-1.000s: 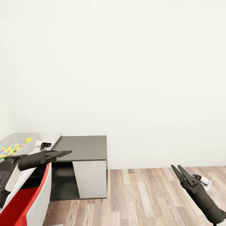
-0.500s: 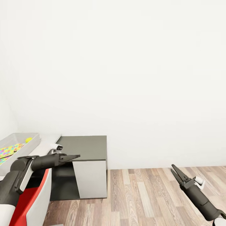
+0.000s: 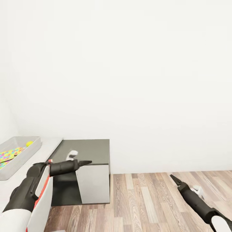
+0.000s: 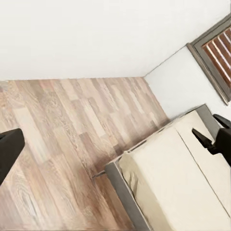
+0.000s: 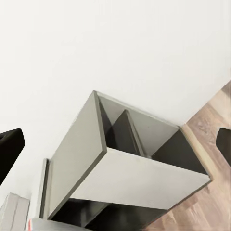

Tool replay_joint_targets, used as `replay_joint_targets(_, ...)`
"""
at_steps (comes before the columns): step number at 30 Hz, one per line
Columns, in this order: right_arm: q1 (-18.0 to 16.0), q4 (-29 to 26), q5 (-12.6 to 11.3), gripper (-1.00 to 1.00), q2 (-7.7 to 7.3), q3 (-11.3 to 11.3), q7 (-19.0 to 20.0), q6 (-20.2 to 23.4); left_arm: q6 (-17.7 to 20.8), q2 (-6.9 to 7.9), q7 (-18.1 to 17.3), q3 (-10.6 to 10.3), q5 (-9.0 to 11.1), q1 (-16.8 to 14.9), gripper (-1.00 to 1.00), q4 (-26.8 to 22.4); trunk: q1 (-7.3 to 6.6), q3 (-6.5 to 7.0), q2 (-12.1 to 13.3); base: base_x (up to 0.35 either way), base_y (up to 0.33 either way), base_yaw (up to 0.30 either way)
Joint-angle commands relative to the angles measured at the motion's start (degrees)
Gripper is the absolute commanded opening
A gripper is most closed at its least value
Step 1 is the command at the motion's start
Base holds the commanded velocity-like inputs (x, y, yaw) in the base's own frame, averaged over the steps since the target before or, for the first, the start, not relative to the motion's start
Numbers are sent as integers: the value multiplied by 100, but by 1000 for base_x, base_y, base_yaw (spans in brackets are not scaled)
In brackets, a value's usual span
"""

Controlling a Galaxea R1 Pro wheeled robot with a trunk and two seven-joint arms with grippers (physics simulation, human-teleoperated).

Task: Put all the toys in the child's room - the three board games (two on the bed and one on the table), the two jigsaw puzzles on the table, and the tennis ball on the table - inside the toy box on the table in the child's room.

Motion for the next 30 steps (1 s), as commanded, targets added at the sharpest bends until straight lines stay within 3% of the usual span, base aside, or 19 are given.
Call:
replay_joint_targets(1, -70, 29, -18, 100, 5, 120, -344, 32, 17, -75, 285, 4, 9, -2, 100, 136, 2, -2, -5, 0, 0, 0)
replay_joint_targets(6, -337, 784, -7, 100, 67, 751, -1397, -2, -108, -288, 1457, -89, -39, 3, 100, 911, 2, -2, -5, 0, 0, 0)
replay_joint_targets(9, -453, 1472, 8, 100, 85, 1244, -1705, -43, -456, -343, 2175, -444, -150, 7, 100, 1580, 2, -2, -5, 0, 0, 0)
replay_joint_targets(12, -489, 2182, 143, 100, 82, 1782, -1830, -61, -1093, -369, 2954, -917, -190, 13, 100, 2593, 2, -2, -5, 0, 0, 0)
replay_joint_targets(14, -487, 2685, 461, 100, 91, 2046, -1864, -97, -1696, -383, 3450, -1071, -197, 16, 100, 3489, 2, -2, -5, 0, 0, 0)
replay_joint_targets(16, -485, 3508, 1038, 100, 139, 2324, -1881, -398, -2455, -441, 3965, -1138, -207, 17, 100, 4484, 2, -2, -5, 0, 0, 0)
replay_joint_targets(17, -485, 4053, 1376, 100, 227, 2464, -1885, -711, -2868, -487, 4239, -1159, -211, 17, 100, 4968, 2, -2, -5, 0, 0, 0)
replay_joint_targets(18, -485, 5014, 1893, 100, 461, 2652, -1889, -1364, -3495, -538, 4704, -1180, -214, 33, 100, 5629, 2, -2, -5, 0, 0, 0)
replay_joint_targets(19, -485, 5594, 2184, 100, 621, 2744, -1891, -1785, -3845, -558, 4991, -1188, -213, 53, 100, 5959, 2, -2, -5, 0, 0, 0)
replay_joint_targets(22, -475, 7001, 2903, 100, 928, 2866, -1892, -2914, -4589, -581, 5794, -1201, -214, 417, 100, 6424, 2, -2, -5, 0, 0, 0)
replay_joint_targets(25, -460, 7615, 3321, 100, 976, 2888, -1893, -3416, -5060, -565, 6276, -1212, -230, 1043, 100, 6542, 2, -2, -5, 0, 0, 0)
replay_joint_targets(30, -134, 7815, 3470, 100, 909, 2890, -1893, -3615, -5863, -525, 6465, -1219, -442, 2102, 100, 6584, 2, -2, -5, 0, 0, 0)
